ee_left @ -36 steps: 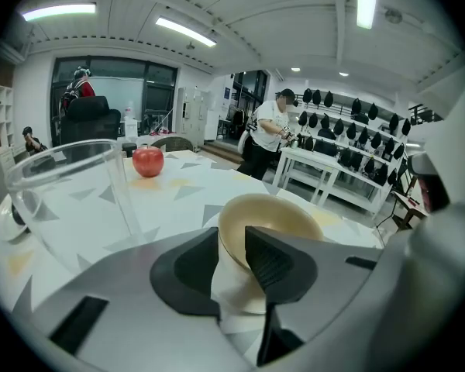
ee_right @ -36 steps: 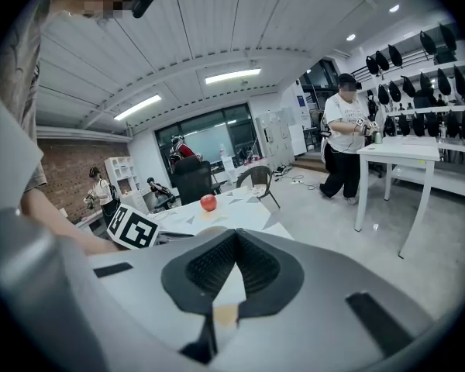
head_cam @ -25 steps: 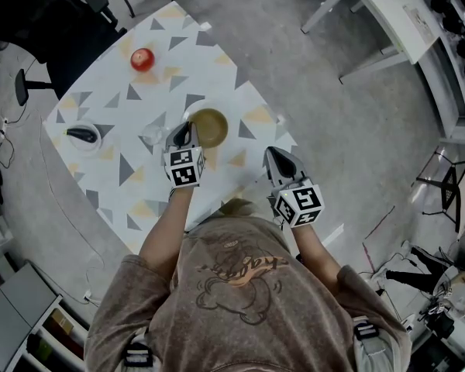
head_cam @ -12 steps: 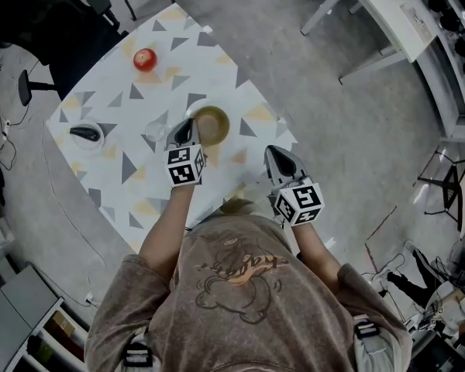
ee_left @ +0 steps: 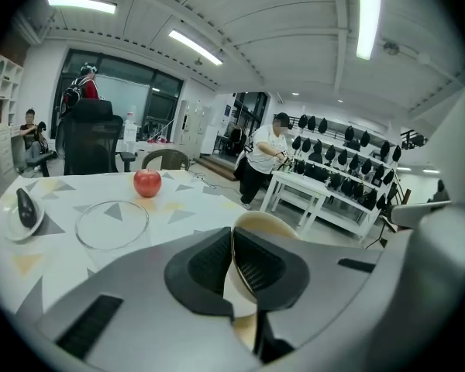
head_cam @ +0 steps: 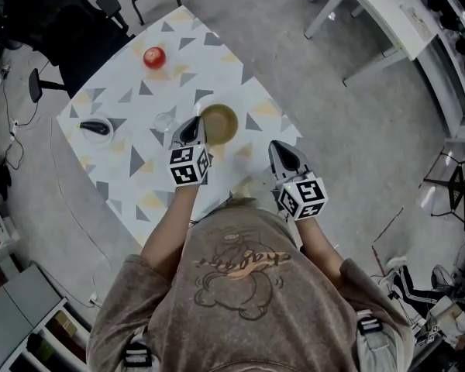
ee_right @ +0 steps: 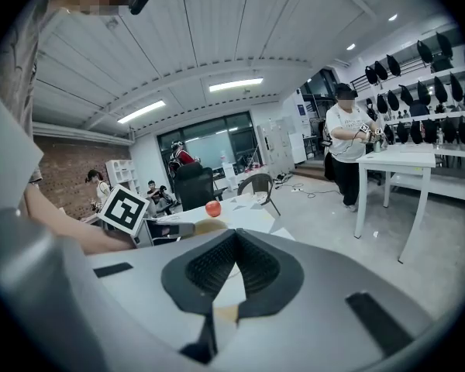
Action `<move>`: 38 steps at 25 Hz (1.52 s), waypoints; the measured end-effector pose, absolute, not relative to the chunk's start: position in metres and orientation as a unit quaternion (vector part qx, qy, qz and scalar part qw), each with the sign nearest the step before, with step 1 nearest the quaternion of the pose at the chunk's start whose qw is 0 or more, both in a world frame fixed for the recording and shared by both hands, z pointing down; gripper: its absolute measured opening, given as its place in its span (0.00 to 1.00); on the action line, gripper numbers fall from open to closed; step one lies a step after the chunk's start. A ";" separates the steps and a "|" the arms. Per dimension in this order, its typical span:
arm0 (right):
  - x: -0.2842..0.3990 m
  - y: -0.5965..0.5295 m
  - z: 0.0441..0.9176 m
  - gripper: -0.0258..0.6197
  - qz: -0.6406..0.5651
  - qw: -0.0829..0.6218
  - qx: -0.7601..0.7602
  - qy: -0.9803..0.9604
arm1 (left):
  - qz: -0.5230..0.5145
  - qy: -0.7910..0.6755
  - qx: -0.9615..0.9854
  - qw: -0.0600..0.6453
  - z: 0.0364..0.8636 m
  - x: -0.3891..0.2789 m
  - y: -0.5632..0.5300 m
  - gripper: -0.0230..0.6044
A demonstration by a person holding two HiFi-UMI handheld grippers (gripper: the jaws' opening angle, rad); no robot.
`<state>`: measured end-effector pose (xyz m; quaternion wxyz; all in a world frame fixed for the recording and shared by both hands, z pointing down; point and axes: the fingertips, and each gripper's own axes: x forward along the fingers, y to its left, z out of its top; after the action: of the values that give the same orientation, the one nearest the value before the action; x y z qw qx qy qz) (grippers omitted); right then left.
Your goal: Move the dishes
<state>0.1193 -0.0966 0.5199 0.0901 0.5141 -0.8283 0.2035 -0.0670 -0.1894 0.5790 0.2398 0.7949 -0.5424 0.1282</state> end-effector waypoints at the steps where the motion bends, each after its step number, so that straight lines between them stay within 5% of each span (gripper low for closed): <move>1: 0.119 -0.095 0.519 0.05 0.202 0.089 0.514 -0.829 | 0.126 -0.542 0.795 0.240 0.576 -0.068 -0.186 0.08; 38: 0.111 -0.055 0.517 0.05 0.186 0.097 0.513 -0.832 | 0.112 -0.492 0.775 0.380 0.639 -0.059 -0.103 0.08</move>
<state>0.1105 -0.0549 0.5171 0.0974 0.5127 -0.8324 0.1863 -0.0589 -0.1028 0.6392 0.3797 0.7752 -0.4924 0.1119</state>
